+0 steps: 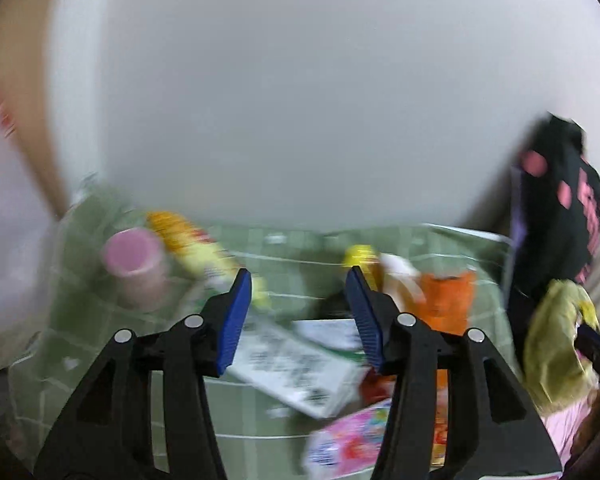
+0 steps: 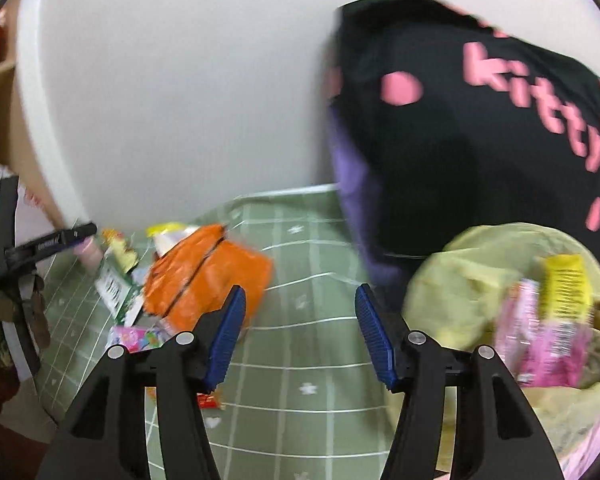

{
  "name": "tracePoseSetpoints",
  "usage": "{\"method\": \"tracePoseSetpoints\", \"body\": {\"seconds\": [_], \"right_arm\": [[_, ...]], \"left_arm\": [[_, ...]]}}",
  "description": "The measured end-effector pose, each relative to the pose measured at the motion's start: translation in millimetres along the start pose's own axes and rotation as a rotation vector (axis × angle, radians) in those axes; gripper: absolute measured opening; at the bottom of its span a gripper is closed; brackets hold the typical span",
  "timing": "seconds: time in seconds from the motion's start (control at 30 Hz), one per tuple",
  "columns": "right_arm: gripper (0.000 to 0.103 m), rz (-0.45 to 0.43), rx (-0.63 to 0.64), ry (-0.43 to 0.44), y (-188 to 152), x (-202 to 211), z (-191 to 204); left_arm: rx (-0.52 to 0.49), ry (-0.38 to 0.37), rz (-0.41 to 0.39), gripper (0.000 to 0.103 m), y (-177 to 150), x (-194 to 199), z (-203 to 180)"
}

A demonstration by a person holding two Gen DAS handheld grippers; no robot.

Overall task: Collect trash
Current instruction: 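Grasp the yellow chip bag with the left gripper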

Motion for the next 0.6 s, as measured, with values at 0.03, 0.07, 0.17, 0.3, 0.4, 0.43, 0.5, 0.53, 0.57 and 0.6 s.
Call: {"method": "tracePoseSetpoints", "body": {"seconds": [0.03, 0.07, 0.17, 0.3, 0.4, 0.43, 0.5, 0.53, 0.57, 0.6], "right_arm": [[0.053, 0.014, 0.022, 0.013, 0, -5, 9], [0.053, 0.024, 0.044, 0.015, 0, -11, 17], [0.053, 0.038, 0.092, 0.036, 4, -24, 40], [0.053, 0.042, 0.122, 0.053, 5, -30, 56], [0.053, 0.058, 0.146, 0.034, 1, -35, 59], [0.053, 0.064, 0.149, 0.027, 0, -36, 58], [0.053, 0.075, 0.143, 0.019, -2, -40, 53], [0.053, 0.08, 0.134, 0.016, -3, -42, 48], [0.053, 0.086, 0.125, 0.013, -4, -43, 43], [0.053, 0.095, 0.109, 0.01, -6, -45, 37]], "left_arm": [[0.018, 0.001, 0.003, 0.048, 0, 0, 8], [0.046, -0.013, 0.015, 0.05, 1, -3, 20], [0.098, -0.051, 0.079, 0.053, 5, -21, 36], [0.148, -0.092, 0.162, 0.053, 7, -51, 40], [0.134, 0.027, 0.17, 0.053, 17, -75, 40], [0.148, 0.075, 0.176, 0.053, 20, -85, 43], [0.183, 0.123, 0.202, 0.053, 24, -101, 50], [0.21, 0.147, 0.225, 0.053, 24, -112, 54], [0.226, 0.154, 0.24, 0.053, 25, -119, 54], [0.243, 0.158, 0.261, 0.053, 25, -126, 56]]}}
Point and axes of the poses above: each gripper's, at about its wrist camera, not at the fingertips, and x roughly against the way its jaws point, z to its left, y to its top, the point moved 6 cm from there along -x, roughly the way its jaws point, and after that the axes turned 12 degrees about z, right-handed, at the moved point
